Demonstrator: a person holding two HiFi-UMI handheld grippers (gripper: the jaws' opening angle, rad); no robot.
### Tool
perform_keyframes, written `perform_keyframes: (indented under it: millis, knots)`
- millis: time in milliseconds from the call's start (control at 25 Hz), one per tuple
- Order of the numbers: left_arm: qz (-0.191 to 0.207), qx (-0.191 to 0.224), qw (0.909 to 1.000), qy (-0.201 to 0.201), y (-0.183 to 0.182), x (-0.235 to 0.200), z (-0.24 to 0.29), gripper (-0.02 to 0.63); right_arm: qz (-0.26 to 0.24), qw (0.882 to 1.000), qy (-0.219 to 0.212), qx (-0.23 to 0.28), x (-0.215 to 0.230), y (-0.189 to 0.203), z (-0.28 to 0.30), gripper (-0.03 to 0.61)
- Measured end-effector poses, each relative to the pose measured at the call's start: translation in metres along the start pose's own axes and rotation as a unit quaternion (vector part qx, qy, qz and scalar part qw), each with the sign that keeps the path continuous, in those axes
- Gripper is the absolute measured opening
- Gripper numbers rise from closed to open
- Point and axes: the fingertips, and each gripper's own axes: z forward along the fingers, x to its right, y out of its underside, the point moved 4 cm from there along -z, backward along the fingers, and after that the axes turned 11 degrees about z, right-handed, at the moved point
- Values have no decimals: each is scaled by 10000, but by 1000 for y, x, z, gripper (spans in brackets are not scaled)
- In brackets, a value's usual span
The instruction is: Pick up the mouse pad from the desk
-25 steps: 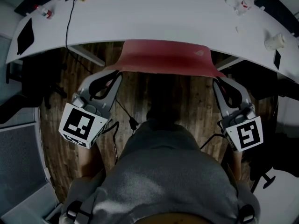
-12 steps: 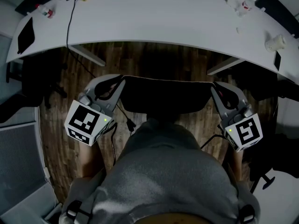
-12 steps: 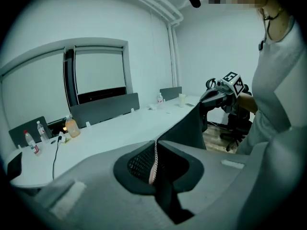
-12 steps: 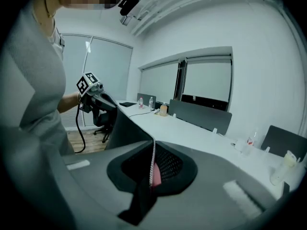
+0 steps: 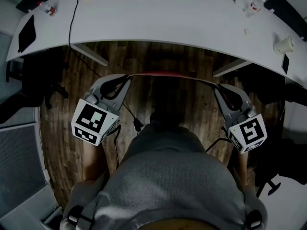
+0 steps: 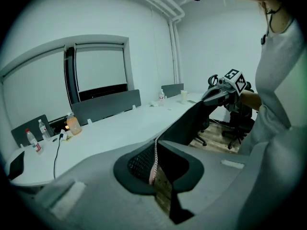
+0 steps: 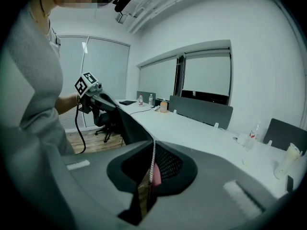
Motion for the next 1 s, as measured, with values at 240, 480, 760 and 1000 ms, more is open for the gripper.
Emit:
perform_keyframes:
  millis: [240,480,760,1000]
  knots:
    - [-74,-8,10000,-30,0,-2,3,17,-30,10000,55,-9,2,1,5,17]
    - [40,-153,9999,-9,6,0,9,17,-5,9999,28,-132,3,9,6,17]
    - [71,-303,9995,36,13,7,12,17,87,9996,21,-250,4,18,7,17]
    - [-17,-310,9995,18,19,12,16,17,180,9995,57,-238,5,24,8,17]
